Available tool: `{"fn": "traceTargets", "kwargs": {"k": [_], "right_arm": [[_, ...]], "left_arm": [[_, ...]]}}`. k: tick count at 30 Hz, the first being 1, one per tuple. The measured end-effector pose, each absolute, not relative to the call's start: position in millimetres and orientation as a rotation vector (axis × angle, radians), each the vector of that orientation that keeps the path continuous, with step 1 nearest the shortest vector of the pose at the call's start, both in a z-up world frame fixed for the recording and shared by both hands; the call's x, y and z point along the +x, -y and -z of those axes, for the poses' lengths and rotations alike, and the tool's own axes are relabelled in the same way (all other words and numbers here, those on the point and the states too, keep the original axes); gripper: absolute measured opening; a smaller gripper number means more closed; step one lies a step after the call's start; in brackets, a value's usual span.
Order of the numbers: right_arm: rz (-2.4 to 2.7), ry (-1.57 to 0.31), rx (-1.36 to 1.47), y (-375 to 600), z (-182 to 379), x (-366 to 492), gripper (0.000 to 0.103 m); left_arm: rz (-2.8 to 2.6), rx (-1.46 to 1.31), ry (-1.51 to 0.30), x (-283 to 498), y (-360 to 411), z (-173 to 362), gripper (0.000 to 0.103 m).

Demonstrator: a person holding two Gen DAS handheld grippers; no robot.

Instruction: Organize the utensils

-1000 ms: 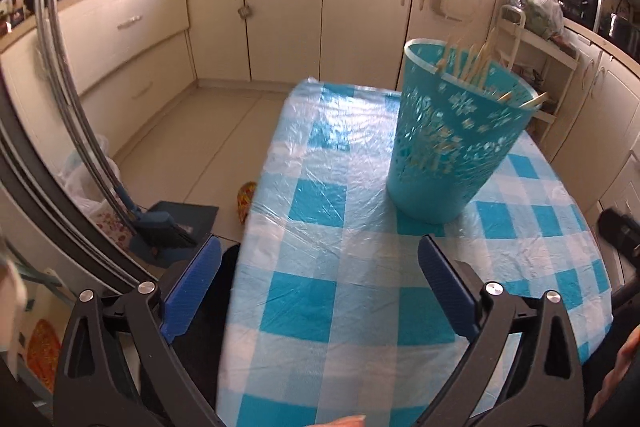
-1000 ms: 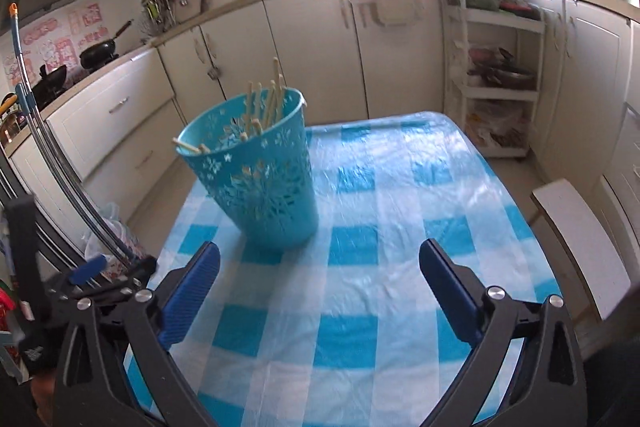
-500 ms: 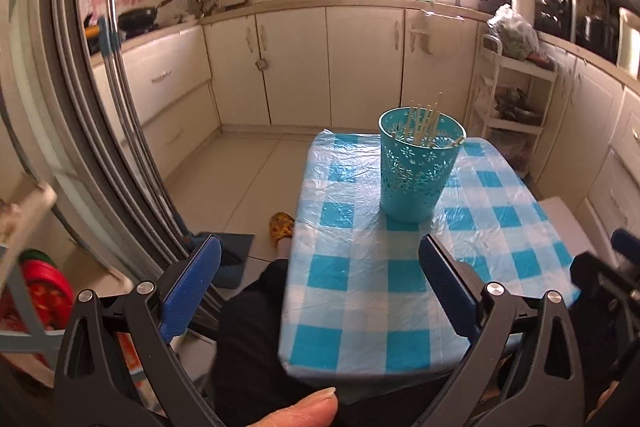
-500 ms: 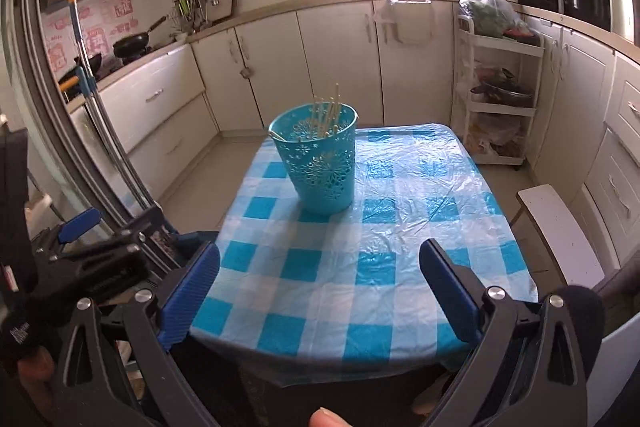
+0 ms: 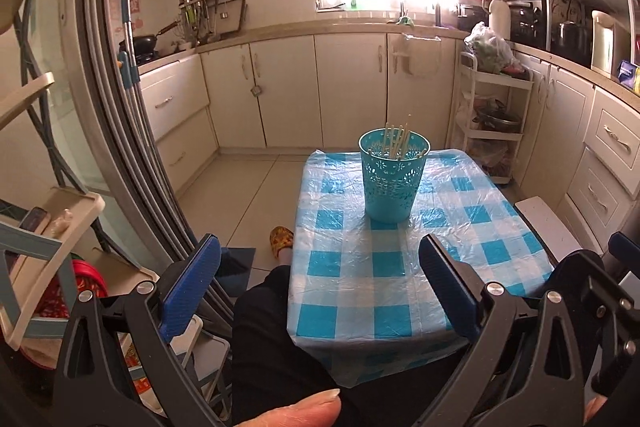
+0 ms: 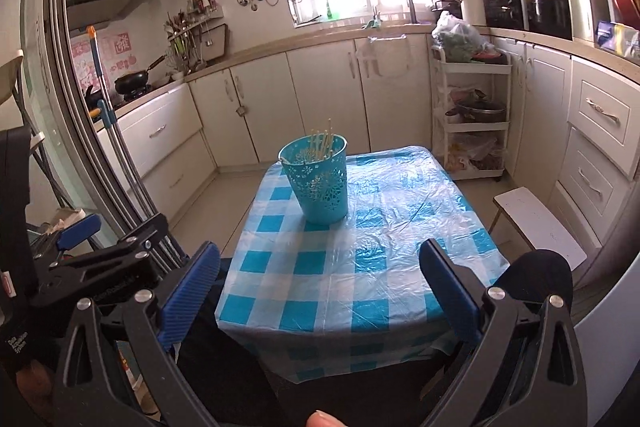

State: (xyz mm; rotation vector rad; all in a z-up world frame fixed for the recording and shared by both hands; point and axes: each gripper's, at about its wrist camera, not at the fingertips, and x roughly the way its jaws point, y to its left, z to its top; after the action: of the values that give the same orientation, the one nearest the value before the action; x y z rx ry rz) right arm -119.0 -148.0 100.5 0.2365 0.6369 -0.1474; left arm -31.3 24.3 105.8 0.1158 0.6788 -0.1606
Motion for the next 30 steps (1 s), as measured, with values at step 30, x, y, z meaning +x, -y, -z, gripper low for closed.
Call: {"fn": "traceTargets", "kwargs": {"k": [30], "right_arm": [[0.148,-0.559,0.194,134,-121,-142,0.096]], "left_arm": [[0.173,0.077,-0.630,-55,-33,-125,0.095]]}}
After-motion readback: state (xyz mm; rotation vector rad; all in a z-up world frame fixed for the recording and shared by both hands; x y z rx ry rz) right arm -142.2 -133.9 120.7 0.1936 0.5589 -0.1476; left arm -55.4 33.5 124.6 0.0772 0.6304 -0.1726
